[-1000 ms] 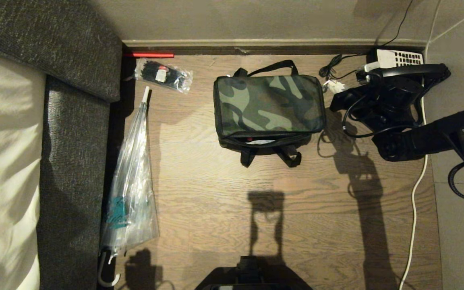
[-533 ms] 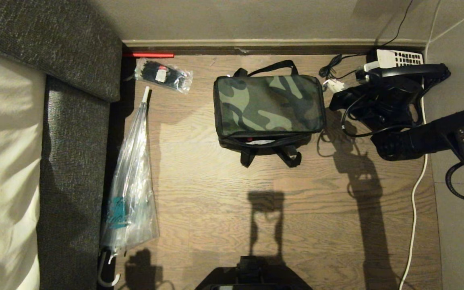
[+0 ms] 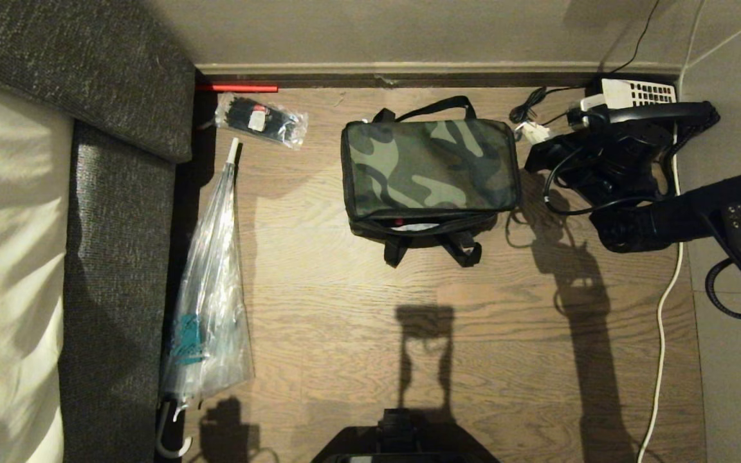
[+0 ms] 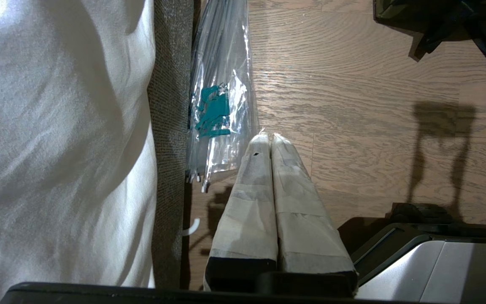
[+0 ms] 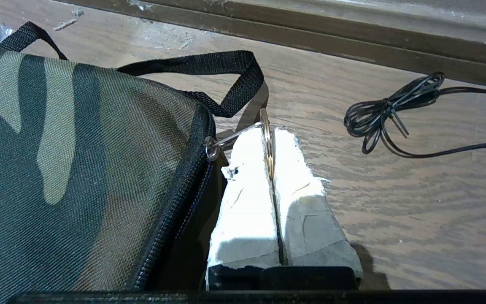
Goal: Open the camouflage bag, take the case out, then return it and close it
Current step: Open the top of the storage box
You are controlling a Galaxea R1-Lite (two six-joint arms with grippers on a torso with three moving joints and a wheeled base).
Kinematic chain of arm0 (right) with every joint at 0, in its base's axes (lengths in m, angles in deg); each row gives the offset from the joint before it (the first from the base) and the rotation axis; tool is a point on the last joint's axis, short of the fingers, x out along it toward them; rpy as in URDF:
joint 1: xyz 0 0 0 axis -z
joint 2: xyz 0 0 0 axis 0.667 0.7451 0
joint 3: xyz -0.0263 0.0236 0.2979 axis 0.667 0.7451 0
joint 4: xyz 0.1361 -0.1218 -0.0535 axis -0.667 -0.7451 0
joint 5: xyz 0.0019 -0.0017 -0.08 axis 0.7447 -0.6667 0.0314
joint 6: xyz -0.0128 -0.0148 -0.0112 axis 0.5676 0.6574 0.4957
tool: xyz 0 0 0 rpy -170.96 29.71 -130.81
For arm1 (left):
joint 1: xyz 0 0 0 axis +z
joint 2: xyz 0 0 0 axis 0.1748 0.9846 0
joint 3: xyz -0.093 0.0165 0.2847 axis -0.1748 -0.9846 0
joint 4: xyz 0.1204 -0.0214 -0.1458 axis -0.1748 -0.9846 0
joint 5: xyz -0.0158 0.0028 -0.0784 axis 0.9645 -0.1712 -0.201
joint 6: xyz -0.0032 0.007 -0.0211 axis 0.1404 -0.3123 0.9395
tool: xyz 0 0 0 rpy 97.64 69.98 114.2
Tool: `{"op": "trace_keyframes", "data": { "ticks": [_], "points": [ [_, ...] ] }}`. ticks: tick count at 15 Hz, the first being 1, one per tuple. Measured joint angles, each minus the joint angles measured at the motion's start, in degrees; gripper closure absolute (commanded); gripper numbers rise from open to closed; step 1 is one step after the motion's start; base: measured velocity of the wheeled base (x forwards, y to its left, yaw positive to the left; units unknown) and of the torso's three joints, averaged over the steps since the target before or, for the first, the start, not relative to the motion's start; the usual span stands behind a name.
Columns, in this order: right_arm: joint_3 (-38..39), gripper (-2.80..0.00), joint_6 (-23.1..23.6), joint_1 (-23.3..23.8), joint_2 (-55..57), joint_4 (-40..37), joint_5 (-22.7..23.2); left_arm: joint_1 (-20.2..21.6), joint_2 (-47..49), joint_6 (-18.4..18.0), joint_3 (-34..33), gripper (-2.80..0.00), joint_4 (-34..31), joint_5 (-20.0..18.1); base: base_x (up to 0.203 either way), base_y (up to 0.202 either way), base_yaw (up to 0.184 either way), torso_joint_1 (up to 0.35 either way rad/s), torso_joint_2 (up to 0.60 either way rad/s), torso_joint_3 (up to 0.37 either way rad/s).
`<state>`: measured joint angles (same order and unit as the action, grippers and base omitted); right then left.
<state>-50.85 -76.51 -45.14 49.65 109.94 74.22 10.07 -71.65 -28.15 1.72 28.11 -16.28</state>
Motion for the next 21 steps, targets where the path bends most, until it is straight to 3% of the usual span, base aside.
{"op": "trace_keyframes", "data": {
  "ticks": [21],
  "points": [
    [-4.5, 0.0, 0.11, -0.2, 2.29, 0.99, 0.02, 0.0, 0.0, 0.0, 0.0, 0.0, 0.01, 0.0, 0.0, 0.0, 0.0, 0.0, 0.0, 0.0]
  ]
}}
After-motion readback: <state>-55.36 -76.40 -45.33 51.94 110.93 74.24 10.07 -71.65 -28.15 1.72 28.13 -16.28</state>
